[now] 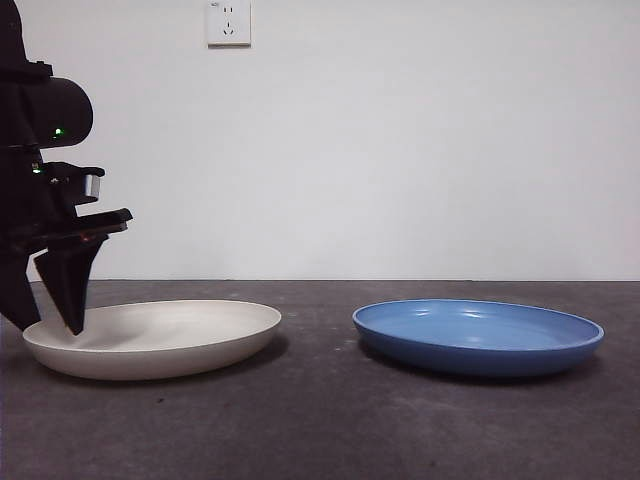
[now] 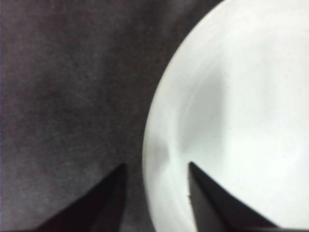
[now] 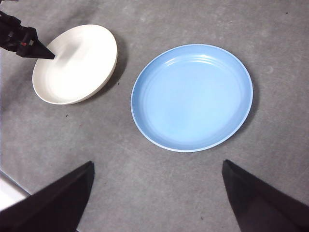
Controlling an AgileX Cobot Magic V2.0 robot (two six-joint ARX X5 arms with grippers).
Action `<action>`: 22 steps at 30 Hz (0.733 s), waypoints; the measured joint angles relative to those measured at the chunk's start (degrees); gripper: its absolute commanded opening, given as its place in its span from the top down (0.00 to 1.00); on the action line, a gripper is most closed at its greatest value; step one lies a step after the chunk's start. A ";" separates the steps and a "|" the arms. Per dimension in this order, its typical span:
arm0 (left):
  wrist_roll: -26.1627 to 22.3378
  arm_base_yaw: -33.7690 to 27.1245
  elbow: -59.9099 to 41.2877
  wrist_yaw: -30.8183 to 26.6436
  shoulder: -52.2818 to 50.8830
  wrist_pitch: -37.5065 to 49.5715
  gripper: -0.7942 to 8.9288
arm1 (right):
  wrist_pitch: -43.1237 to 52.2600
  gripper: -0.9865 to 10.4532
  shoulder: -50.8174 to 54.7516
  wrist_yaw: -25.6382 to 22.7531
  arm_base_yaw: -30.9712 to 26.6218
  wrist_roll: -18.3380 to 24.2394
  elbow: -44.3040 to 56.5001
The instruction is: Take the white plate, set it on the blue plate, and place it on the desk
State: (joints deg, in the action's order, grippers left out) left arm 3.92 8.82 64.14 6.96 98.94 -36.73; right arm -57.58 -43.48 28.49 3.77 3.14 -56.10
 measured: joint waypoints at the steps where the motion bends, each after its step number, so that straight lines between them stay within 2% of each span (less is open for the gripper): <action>1: 0.04 0.00 0.00 0.00 0.00 0.00 0.82 | 0.00 0.54 0.00 0.00 0.00 0.00 0.00; 5: 0.04 0.00 0.00 -0.09 0.00 0.02 0.91 | 0.00 0.54 0.00 0.00 0.00 0.00 0.00; 17: 1.57 -0.17 0.07 -0.22 -0.17 0.13 0.90 | 0.02 0.54 0.00 0.00 0.00 0.00 0.00; 22: 1.81 -0.17 0.48 -0.26 -4.17 -0.44 0.90 | 0.00 0.54 0.00 0.00 0.00 0.00 0.00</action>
State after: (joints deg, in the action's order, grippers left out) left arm 5.74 8.64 64.62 6.70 94.76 -37.17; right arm -57.58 -43.48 28.49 3.77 3.14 -56.10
